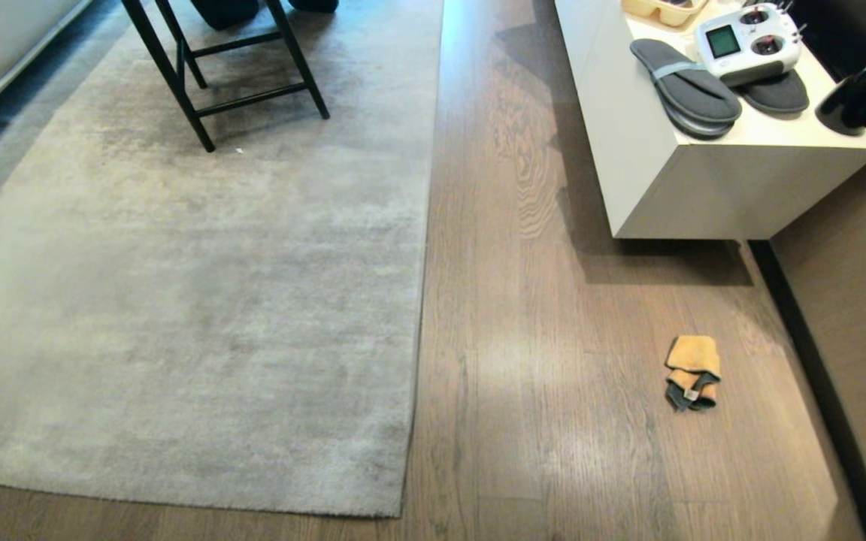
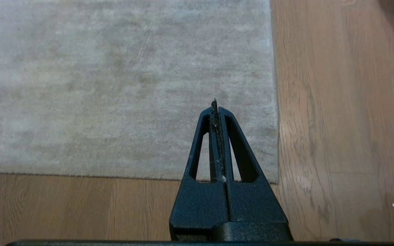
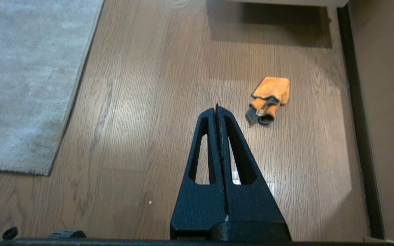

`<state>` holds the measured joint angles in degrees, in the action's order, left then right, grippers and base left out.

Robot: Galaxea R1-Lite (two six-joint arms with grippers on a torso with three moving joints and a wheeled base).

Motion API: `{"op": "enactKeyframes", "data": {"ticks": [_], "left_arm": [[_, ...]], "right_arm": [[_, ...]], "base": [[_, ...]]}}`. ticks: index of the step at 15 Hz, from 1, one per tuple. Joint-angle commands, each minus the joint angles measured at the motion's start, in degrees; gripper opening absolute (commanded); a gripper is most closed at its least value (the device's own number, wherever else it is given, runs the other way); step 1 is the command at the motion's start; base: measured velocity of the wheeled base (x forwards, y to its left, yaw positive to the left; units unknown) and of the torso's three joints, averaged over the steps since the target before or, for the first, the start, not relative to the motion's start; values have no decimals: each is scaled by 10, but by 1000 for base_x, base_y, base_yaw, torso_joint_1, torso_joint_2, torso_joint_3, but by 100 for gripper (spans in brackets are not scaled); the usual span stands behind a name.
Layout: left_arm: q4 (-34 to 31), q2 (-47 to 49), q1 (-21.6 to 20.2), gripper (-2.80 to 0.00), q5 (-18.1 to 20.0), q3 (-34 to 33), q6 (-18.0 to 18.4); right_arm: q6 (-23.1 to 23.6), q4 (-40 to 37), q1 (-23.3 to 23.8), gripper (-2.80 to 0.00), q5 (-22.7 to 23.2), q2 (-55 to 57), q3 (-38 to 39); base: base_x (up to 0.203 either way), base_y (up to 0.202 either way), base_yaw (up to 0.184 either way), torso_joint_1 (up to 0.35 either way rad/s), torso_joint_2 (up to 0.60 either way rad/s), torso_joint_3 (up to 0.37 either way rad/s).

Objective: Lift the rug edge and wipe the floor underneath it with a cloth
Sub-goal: Pick up the rag

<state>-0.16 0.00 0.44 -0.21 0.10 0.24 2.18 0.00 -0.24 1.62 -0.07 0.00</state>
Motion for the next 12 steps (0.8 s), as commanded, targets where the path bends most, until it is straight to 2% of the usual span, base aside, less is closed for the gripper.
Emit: {"op": "enactKeyframes", "data": {"ticks": [1, 12], "left_arm": [[0, 0, 0, -280, -1, 0, 0], [0, 0, 0, -280, -1, 0, 0]], "right_arm": [[0, 0, 1, -280, 0, 1, 0], [0, 0, 0, -280, 0, 1, 0]], "base": [[0, 0, 0, -3, 2, -189], [0, 0, 0, 2, 3, -197]]}}
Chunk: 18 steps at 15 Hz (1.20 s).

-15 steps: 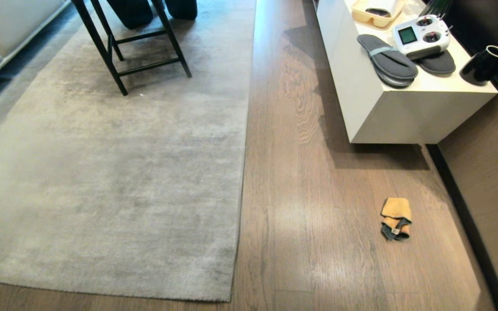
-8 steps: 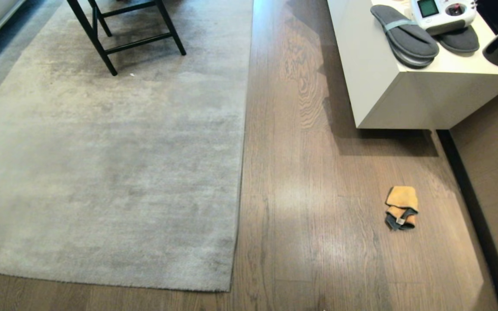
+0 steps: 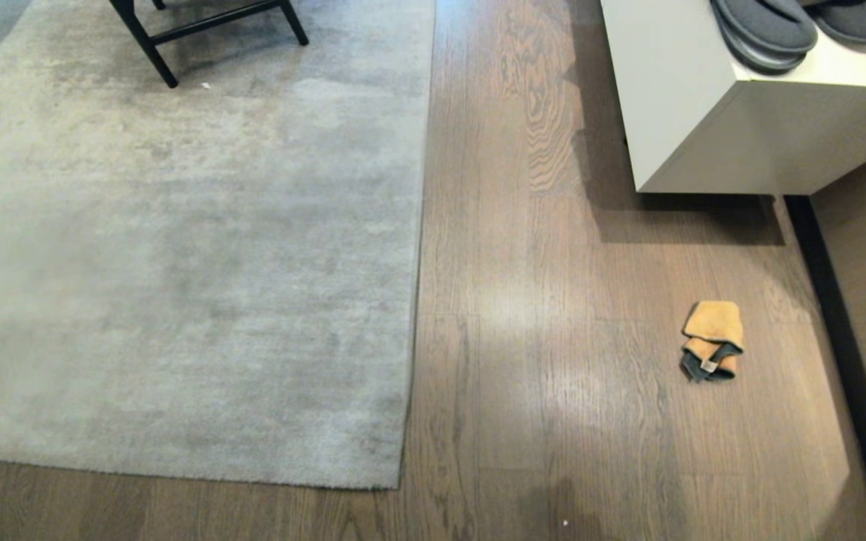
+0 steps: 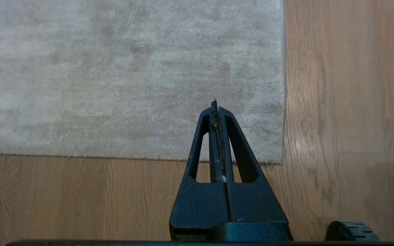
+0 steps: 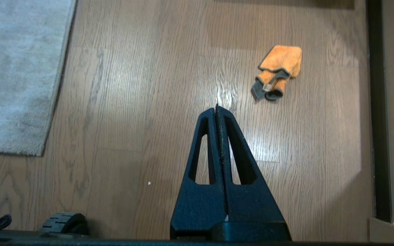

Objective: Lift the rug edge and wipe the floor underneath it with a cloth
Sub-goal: Pick up the rag

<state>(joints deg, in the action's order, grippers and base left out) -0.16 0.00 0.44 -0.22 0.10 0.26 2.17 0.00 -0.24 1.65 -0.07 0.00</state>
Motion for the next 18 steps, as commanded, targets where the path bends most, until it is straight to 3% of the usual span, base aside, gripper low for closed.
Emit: {"op": "enactKeyframes", "data": {"ticks": [1, 18], "left_arm": [[0, 0, 0, -280, 0, 0, 0], [-1, 0, 0, -280, 0, 0, 0]], "right_arm": [[0, -1, 0, -280, 0, 1, 0], [0, 0, 0, -280, 0, 1, 0]], "base": [[0, 0, 0, -2, -2, -216], [0, 0, 0, 3, 4, -196]]}}
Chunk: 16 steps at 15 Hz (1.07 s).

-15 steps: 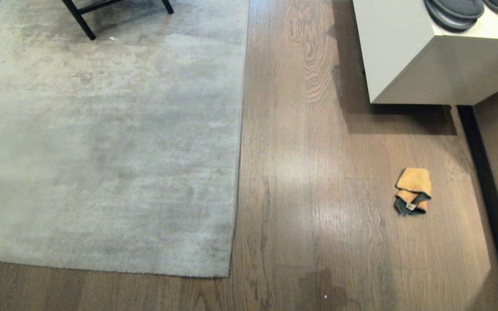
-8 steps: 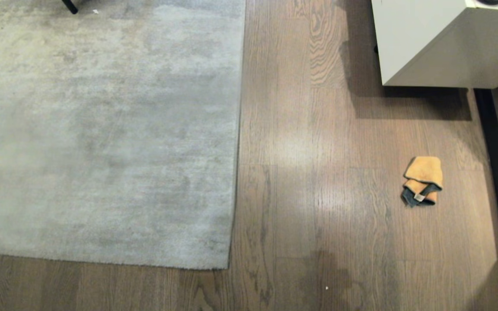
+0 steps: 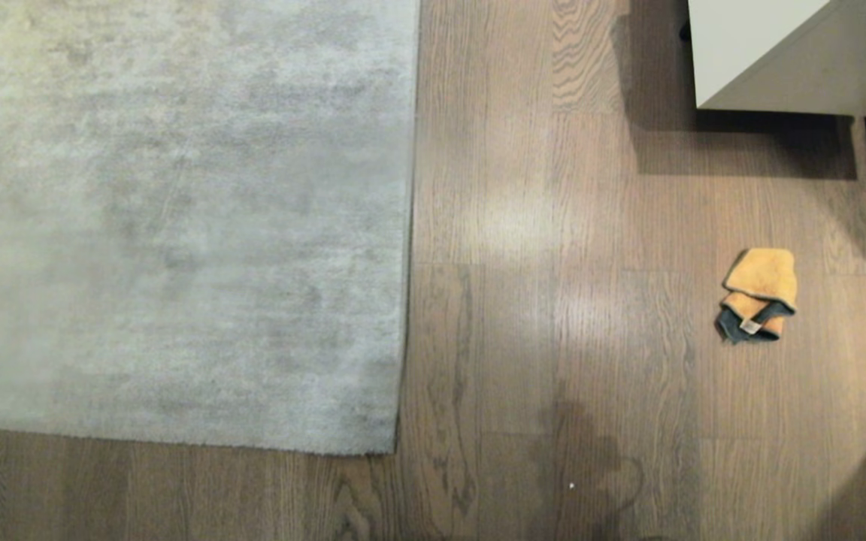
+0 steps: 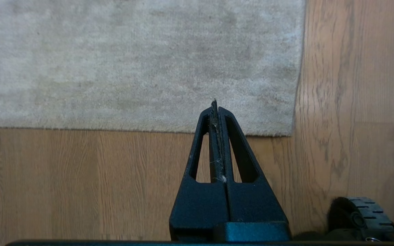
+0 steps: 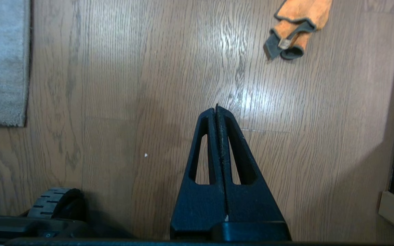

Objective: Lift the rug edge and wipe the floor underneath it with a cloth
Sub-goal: Pick up the rag

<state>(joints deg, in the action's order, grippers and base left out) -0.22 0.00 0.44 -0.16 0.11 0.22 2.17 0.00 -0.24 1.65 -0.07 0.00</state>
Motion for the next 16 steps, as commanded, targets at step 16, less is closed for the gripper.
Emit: {"op": "enactKeyframes", "data": {"ticks": [16], "left_arm": [[0, 0, 0, -280, 0, 0, 0]], "right_arm": [[0, 0, 0, -280, 0, 1, 0]], "base": [[0, 0, 0, 2, 1, -131]]}}
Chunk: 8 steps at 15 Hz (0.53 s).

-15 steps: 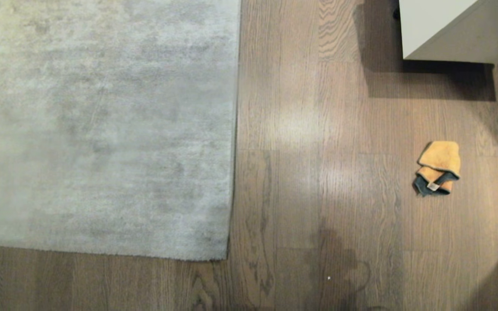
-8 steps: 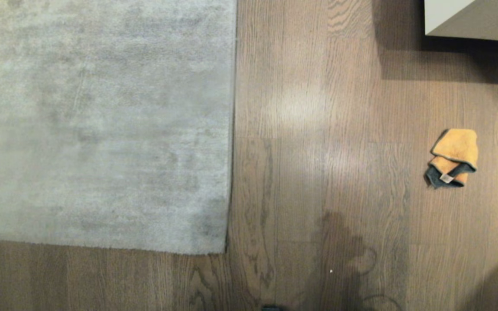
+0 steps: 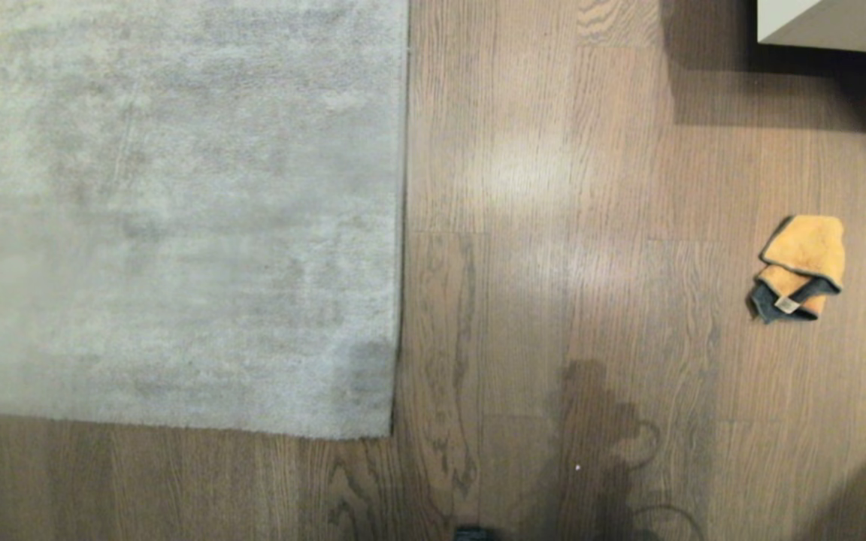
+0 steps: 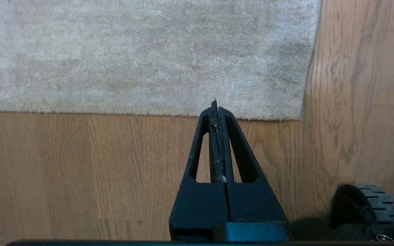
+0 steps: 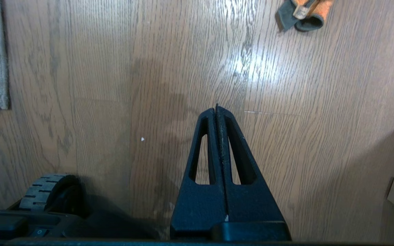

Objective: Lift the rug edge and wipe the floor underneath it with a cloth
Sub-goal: Pick up the rag

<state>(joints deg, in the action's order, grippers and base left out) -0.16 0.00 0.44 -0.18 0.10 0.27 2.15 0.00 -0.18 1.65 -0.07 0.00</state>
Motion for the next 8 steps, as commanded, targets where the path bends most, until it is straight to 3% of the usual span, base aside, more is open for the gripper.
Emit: {"op": "enactKeyframes", "data": {"ticks": [1, 8], "left_arm": [[-1, 0, 0, -280, 0, 0, 0], [0, 0, 0, -280, -1, 0, -1]], "right_arm": [[1, 0, -1, -280, 0, 1, 0], [1, 0, -1, -280, 0, 1, 0]], "base": [[0, 0, 0, 6, 0, -132], [0, 0, 0, 3, 3, -188]]}}
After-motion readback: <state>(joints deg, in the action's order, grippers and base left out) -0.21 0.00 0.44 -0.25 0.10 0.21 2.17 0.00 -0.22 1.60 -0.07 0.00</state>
